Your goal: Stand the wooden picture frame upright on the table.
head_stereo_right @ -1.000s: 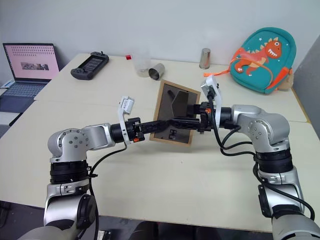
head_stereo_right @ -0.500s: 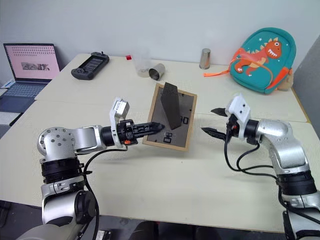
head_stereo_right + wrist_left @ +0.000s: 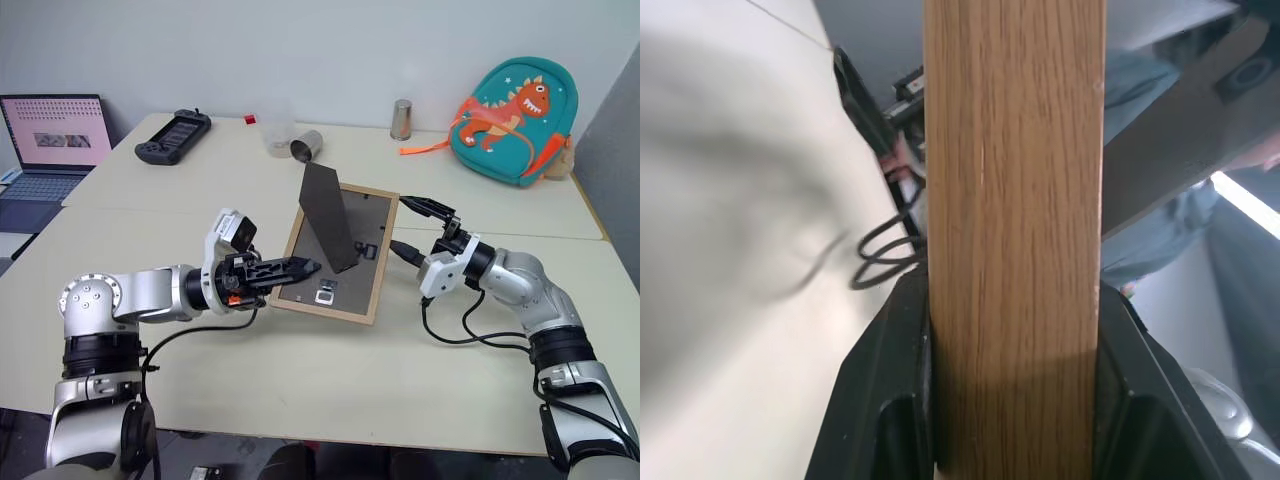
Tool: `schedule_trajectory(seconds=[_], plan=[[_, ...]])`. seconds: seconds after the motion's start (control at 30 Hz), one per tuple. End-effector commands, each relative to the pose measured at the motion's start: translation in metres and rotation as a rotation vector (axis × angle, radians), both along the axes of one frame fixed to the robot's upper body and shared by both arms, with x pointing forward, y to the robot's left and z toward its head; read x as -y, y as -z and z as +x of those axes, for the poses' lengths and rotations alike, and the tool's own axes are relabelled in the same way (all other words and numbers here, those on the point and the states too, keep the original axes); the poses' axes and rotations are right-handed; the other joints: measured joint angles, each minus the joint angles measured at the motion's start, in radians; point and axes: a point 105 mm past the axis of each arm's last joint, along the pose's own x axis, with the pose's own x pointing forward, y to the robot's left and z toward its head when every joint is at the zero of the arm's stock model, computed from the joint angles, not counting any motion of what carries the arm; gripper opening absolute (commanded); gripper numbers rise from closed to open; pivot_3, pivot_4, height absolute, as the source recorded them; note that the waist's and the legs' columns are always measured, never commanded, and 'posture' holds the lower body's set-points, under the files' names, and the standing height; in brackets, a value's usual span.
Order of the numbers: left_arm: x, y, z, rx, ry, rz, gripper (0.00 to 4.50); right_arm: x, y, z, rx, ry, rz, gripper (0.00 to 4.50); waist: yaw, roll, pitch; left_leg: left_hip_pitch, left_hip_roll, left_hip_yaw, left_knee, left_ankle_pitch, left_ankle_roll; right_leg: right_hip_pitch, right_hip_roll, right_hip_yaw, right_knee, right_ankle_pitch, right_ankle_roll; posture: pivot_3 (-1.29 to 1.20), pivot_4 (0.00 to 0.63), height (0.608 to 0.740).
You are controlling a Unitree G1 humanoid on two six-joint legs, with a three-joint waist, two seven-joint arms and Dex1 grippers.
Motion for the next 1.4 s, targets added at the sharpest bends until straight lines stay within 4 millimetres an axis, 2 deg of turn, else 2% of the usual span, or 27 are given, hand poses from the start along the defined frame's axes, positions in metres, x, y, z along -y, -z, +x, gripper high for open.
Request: schedule_trajectory(seconds=[0.03,0.13,0.23,0.33,0.43,0.63,0.83,1.03,1.13,1.27,1.4], plan=[[0.001,-0.010,0.004,0.040,-0.061,0.006,1.27,-0.015,-0.018,-0.013,0.131,-0.105,0.006,4.07,0.002,0.000,0.000,0.000,0.000,0.000,0.000,0.000,0.000,0.000,0.000,0.000,0.000,0.000,0.000,0.00,0.150,0.740],[-0.002,-0.013,0.004,0.058,-0.086,0.002,1.27,-0.002,-0.012,-0.011,0.112,-0.069,-0.001,4.07,0.003,0.000,0.000,0.000,-0.001,0.000,0.001,0.000,0.000,0.001,0.000,0.000,0.000,0.000,0.000,0.00,0.150,0.740],[-0.009,-0.017,0.008,0.070,-0.133,-0.011,1.27,0.016,0.004,-0.016,0.072,-0.046,-0.051,4.07,0.004,0.000,0.000,0.001,-0.001,0.000,0.001,0.001,0.000,0.002,0.000,0.000,0.000,0.000,0.000,0.00,0.150,0.740],[-0.009,-0.018,0.007,0.078,-0.140,-0.019,1.27,0.024,0.017,-0.020,0.044,-0.045,-0.097,4.07,0.005,0.000,0.000,0.001,-0.001,-0.001,0.001,0.000,0.000,0.002,0.000,0.000,0.000,0.000,0.000,0.00,0.150,0.740],[-0.006,-0.016,0.006,0.073,-0.136,-0.017,1.27,0.027,0.012,-0.021,0.064,-0.043,-0.090,4.07,0.003,0.000,0.000,0.001,-0.002,0.000,0.001,0.000,0.000,0.002,0.000,0.001,0.000,0.000,0.000,0.00,0.150,0.740],[0.002,-0.009,0.001,0.056,-0.094,-0.013,1.27,0.004,-0.013,-0.029,0.189,-0.134,-0.058,4.07,-0.003,0.000,0.000,0.002,-0.001,0.000,0.001,0.001,0.001,0.002,0.001,0.001,0.001,0.000,0.000,0.00,0.150,0.740],[0.011,-0.003,-0.006,0.047,-0.041,-0.004,1.27,-0.020,-0.016,-0.025,0.230,-0.185,-0.066,4.07,0.000,0.000,0.000,0.002,-0.001,-0.001,0.001,0.001,0.001,0.002,0.001,0.001,0.001,0.000,0.000,0.00,0.150,0.740],[0.015,0.000,-0.009,0.041,-0.027,-0.006,1.27,-0.031,-0.017,-0.024,0.249,-0.221,-0.071,4.07,0.000,0.000,0.000,0.002,-0.001,-0.001,0.001,0.001,0.000,0.002,0.001,0.001,0.001,0.000,0.000,0.00,0.150,0.740],[0.015,0.003,-0.012,0.039,-0.022,-0.001,1.27,-0.032,-0.013,-0.024,0.222,-0.239,-0.069,3.57,-0.001,0.000,0.000,0.002,-0.001,-0.001,0.001,0.001,0.001,0.002,0.001,0.001,0.001,0.000,0.000,0.00,0.150,0.740],[0.013,0.006,-0.010,0.026,-0.046,0.001,1.27,-0.029,-0.012,-0.025,0.217,-0.240,-0.069,2.57,-0.001,0.000,0.000,0.002,-0.001,-0.001,0.001,0.001,0.001,0.002,0.000,0.001,0.001,0.000,0.000,0.00,0.150,0.740],[0.013,0.005,-0.008,0.025,-0.055,-0.001,1.27,-0.027,-0.012,-0.025,0.217,-0.240,-0.079,1.83,0.000,0.000,0.000,0.002,-0.002,-0.001,0.001,0.001,0.001,0.002,0.000,0.001,0.001,0.000,0.000,0.00,0.150,0.740]])
